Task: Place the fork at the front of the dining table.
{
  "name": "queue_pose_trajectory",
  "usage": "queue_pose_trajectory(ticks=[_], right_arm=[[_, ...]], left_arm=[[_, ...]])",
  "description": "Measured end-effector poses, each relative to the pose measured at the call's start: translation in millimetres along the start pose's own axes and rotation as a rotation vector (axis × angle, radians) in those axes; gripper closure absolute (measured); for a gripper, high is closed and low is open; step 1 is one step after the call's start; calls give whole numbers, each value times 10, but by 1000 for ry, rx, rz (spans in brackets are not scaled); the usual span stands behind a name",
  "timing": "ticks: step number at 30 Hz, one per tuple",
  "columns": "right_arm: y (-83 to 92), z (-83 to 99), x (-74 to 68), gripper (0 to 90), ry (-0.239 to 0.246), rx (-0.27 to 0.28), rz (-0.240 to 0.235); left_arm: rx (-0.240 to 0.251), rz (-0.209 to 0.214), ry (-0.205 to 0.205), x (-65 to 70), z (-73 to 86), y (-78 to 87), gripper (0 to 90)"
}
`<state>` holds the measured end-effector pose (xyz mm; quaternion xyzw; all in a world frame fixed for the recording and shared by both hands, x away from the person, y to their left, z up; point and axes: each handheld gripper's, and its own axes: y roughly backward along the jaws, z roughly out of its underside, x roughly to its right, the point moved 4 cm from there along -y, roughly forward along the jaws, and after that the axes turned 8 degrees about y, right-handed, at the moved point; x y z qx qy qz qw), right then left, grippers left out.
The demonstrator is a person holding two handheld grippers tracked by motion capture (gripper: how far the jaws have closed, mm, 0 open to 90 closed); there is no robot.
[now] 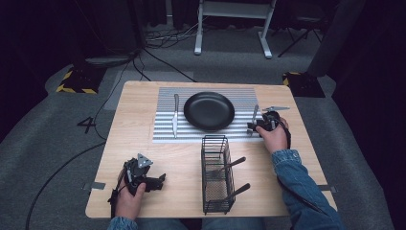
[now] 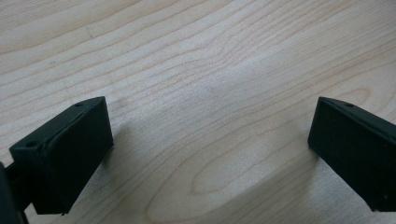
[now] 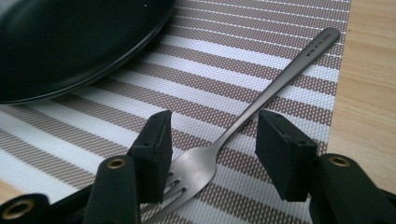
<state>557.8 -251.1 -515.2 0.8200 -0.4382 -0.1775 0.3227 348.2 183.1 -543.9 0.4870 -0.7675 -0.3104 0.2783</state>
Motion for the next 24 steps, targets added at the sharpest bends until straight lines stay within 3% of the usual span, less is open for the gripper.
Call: queue_pose_trajectory(ticks=[6, 14, 24], right_arm=[[-135, -8, 38, 491, 20, -16, 23], [-183, -42, 49, 673, 96, -45, 55], [-251, -106, -2, 760, 133, -41, 34]], left_arm=[[0, -1, 1, 1, 2, 1, 1], [-2, -5, -2, 1, 8, 8, 4], [-2, -4, -2, 1, 8, 8, 4]])
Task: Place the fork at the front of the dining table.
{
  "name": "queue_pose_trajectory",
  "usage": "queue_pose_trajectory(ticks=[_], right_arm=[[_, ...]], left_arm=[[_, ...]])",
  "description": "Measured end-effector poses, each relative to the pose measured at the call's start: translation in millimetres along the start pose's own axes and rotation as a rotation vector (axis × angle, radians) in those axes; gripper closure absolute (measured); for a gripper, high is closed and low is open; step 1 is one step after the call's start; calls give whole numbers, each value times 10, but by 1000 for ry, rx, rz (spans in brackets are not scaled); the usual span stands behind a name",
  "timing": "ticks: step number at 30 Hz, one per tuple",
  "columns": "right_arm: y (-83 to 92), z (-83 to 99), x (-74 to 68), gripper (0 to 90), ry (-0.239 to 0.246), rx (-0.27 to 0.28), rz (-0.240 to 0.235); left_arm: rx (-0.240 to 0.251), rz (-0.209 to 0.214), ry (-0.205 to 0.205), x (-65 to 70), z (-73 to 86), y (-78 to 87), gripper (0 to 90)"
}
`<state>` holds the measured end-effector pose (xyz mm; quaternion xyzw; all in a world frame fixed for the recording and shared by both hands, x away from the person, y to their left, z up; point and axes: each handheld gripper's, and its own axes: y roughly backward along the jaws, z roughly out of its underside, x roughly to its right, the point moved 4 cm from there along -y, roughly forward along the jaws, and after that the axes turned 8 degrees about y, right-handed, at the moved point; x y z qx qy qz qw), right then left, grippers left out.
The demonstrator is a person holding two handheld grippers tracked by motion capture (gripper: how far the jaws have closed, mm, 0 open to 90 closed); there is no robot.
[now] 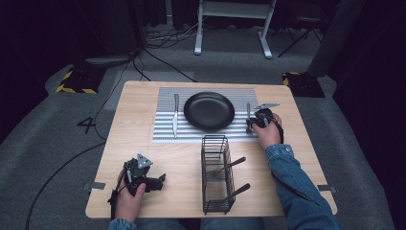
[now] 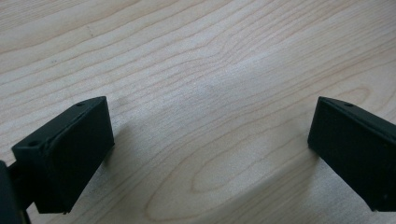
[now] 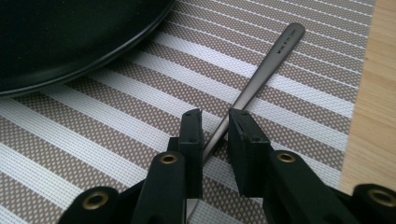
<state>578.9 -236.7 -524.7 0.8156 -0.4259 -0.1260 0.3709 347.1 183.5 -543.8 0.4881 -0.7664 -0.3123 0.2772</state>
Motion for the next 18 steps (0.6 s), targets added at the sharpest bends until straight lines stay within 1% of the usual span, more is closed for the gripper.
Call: queue_pose_trajectory(ticks=[1, 4, 7, 8, 13, 16, 18], right_arm=[[-6, -8, -2, 756, -3, -1, -2], [-35, -21, 4, 734, -29, 17, -4], [-54, -35, 13, 757, -37, 20, 2], [-60, -43, 17, 762, -44, 20, -2], [-100, -84, 43, 776, -50, 19, -11], [-124, -103, 56, 783, -62, 24, -13], [-143, -117, 60, 783, -61, 27, -11]], left_arm=[[-1, 0, -1, 0, 0, 0, 4], [-2, 0, -4, -2, 0, 1, 4], [-1, 0, -3, -2, -1, 1, 4], [-1, 0, -3, -2, 0, 1, 4], [-1, 0, -1, -1, 0, 0, 4], [-1, 0, -3, -2, 0, 1, 4], [-1, 0, -3, -2, 0, 1, 4]])
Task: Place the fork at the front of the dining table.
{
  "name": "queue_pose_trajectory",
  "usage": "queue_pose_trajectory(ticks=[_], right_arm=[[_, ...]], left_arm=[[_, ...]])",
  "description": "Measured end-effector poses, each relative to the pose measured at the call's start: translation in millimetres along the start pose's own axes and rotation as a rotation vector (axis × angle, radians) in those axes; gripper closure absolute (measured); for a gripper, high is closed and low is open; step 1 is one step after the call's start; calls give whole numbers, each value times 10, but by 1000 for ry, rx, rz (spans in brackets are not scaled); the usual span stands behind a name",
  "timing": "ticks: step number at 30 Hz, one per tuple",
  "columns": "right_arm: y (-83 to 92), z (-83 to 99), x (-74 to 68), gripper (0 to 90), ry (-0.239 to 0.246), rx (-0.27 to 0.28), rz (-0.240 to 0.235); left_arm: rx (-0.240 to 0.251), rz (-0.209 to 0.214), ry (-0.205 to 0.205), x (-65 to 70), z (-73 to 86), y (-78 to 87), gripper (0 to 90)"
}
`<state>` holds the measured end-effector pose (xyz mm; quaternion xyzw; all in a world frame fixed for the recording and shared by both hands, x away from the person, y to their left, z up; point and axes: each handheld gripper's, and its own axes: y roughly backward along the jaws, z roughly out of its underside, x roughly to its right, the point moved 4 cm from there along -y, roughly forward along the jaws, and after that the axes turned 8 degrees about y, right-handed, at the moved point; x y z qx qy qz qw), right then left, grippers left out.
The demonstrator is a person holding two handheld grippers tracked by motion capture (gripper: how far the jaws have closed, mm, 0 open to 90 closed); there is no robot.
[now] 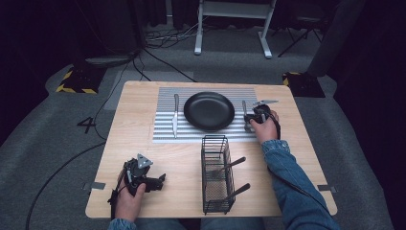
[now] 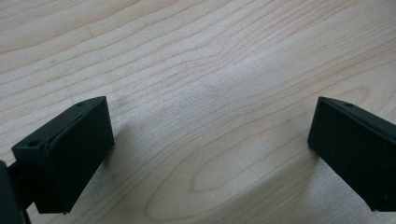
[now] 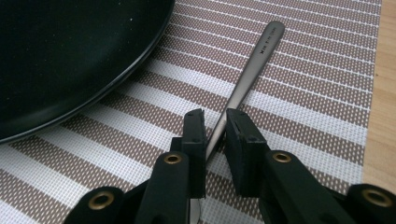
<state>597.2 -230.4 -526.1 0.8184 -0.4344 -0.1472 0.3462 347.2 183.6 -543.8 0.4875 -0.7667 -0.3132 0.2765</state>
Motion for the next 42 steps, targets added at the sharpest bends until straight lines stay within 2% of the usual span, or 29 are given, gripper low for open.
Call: queue_pose_trajectory(ticks=[4, 8, 13, 17, 21, 25, 30, 42], right_arm=[[-18, -18, 0, 779, -4, 1, 1], [39, -20, -21, 707, -6, 28, 9], [251, -96, -52, 653, 19, 69, 15], [458, -156, -82, 593, 25, 98, -2], [658, -160, -133, 551, 56, 104, -25], [850, -127, -168, 529, 88, 100, -43], [1107, -42, -188, 499, 94, 119, -61], [1626, 265, -199, 454, 63, 141, -103]], left_arm=[[0, 0, 0, 0, 0, 0, 4], [0, 0, 0, 0, 0, 0, 4], [0, 0, 0, 0, 0, 0, 4], [2, 2, 3, 1, -2, -3, 2], [1, 4, 2, 1, -3, -5, 1], [2, 4, 3, 2, -5, -6, 1], [2, 4, 4, 3, -5, -7, 0], [1, 10, 3, 7, -10, -12, 1]])
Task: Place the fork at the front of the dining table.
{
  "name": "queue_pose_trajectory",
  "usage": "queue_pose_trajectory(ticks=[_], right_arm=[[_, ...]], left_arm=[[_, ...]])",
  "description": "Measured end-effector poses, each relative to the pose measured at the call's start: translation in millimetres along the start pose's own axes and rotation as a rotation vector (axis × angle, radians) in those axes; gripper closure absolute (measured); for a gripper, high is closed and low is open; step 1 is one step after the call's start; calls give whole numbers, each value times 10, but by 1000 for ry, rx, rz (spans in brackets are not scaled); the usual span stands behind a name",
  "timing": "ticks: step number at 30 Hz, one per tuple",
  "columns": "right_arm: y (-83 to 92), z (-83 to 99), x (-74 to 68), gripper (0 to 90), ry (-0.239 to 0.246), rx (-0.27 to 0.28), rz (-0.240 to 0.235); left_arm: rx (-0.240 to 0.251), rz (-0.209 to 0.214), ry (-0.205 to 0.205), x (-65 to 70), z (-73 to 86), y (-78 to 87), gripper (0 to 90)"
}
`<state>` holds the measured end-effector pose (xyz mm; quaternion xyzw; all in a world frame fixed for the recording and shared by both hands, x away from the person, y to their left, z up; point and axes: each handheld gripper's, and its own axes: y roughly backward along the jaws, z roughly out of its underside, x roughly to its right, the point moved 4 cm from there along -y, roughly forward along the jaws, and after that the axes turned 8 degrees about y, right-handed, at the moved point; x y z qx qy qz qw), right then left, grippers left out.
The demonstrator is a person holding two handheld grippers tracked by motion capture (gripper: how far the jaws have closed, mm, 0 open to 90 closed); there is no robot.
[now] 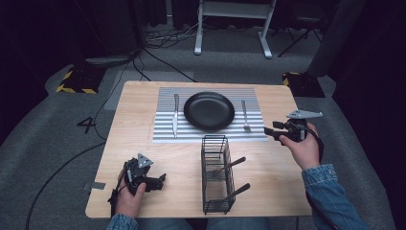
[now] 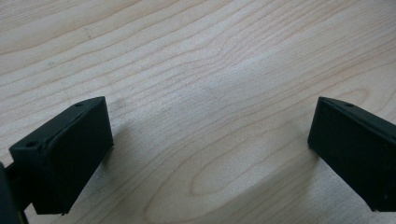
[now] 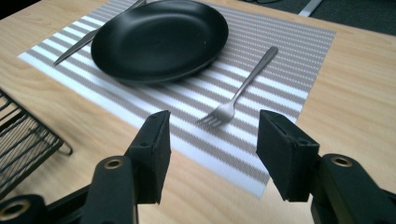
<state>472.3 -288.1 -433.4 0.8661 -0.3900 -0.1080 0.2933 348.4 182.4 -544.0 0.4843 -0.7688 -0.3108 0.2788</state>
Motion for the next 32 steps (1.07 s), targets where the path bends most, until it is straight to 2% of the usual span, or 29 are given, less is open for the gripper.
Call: queue_pose_trajectory(ticks=[8, 15, 20, 30, 32], right_arm=[[238, 256, -92, 428, -15, -2, -13], [328, 616, -165, 419, -42, -29, 1], [308, 859, -215, 416, -64, -45, 13], [147, 1276, -302, 411, -42, -103, 53], [128, 1306, -318, 390, -34, -79, 63]], left_arm=[[0, 0, 0, 0, 0, 0, 0], [0, 0, 0, 0, 0, 0, 0], [0, 0, 0, 0, 0, 0, 0], [0, -1, 0, 0, -1, 0, 0], [0, -2, 0, 0, -1, 0, 0]])
